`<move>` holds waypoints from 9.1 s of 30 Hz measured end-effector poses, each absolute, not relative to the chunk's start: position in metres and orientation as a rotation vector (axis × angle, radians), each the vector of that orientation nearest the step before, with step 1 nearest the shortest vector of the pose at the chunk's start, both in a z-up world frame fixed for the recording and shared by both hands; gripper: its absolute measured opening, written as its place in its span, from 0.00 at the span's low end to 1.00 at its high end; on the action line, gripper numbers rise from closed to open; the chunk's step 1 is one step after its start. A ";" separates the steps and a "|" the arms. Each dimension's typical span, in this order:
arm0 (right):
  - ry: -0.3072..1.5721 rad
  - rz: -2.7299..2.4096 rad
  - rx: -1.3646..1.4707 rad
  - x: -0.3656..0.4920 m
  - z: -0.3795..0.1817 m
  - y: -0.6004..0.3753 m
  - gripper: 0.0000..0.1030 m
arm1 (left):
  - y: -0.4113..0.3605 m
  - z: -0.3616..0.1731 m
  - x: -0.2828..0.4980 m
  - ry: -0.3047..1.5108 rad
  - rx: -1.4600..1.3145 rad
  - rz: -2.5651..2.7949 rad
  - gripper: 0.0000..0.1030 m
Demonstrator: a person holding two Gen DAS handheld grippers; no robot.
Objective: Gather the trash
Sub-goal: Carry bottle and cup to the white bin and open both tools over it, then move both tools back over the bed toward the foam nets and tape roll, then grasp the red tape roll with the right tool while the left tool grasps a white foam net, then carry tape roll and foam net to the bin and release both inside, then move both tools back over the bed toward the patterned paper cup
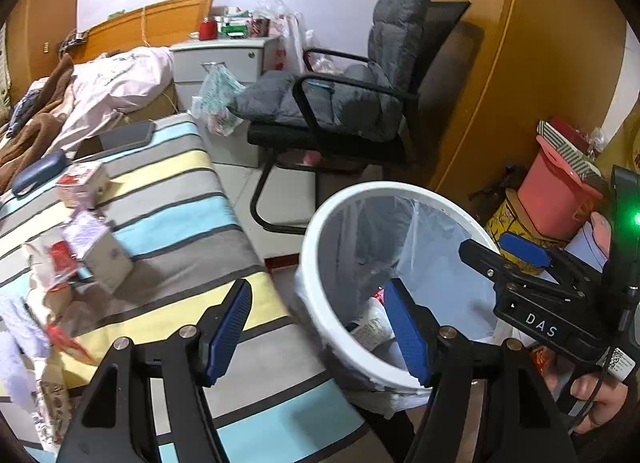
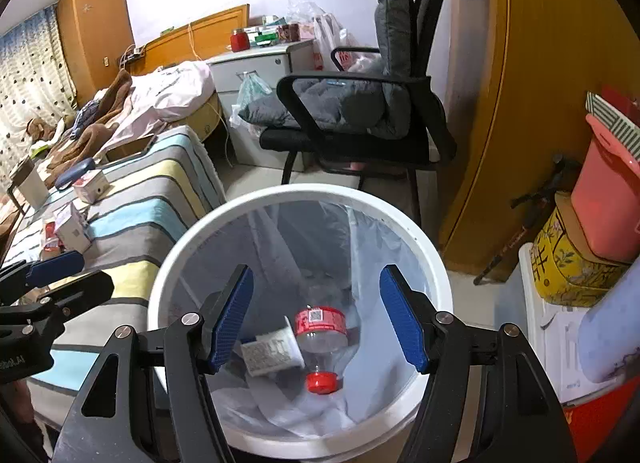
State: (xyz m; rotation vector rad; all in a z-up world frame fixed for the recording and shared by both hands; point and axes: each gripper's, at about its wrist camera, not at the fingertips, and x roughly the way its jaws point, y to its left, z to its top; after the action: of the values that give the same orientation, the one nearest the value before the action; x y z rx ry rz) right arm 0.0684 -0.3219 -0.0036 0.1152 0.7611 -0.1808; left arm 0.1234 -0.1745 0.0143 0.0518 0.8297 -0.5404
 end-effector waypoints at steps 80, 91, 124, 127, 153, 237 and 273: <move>0.812 0.344 0.020 0.119 -0.028 -0.087 0.65 | 0.156 -0.037 0.132 0.883 -0.264 0.052 0.81; 0.882 0.299 0.000 0.131 -0.037 -0.080 0.65 | 0.151 -0.029 0.143 0.856 -0.342 -0.031 0.81; 0.850 0.280 0.048 0.125 -0.033 -0.102 0.46 | 0.125 -0.039 0.163 0.890 -0.270 -0.002 0.32; 0.846 0.280 0.057 0.122 -0.032 -0.105 0.45 | 0.124 -0.034 0.157 0.875 -0.264 -0.010 0.32; 0.688 0.194 0.094 0.088 0.007 -0.155 0.45 | 0.036 0.021 0.113 0.747 -0.120 -0.229 0.32; 0.665 -0.055 0.144 0.054 0.004 -0.274 0.61 | -0.102 0.021 0.090 0.748 0.034 -0.446 0.66; 0.703 0.198 0.019 0.082 -0.009 -0.149 0.61 | 0.044 -0.048 0.109 0.894 -0.199 -0.210 0.84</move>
State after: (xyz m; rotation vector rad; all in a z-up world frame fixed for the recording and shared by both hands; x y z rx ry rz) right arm 0.0816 -0.1493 -0.0088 0.0185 0.7033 0.1977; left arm 0.1094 0.0440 -0.0479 -0.1995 0.8938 -0.2105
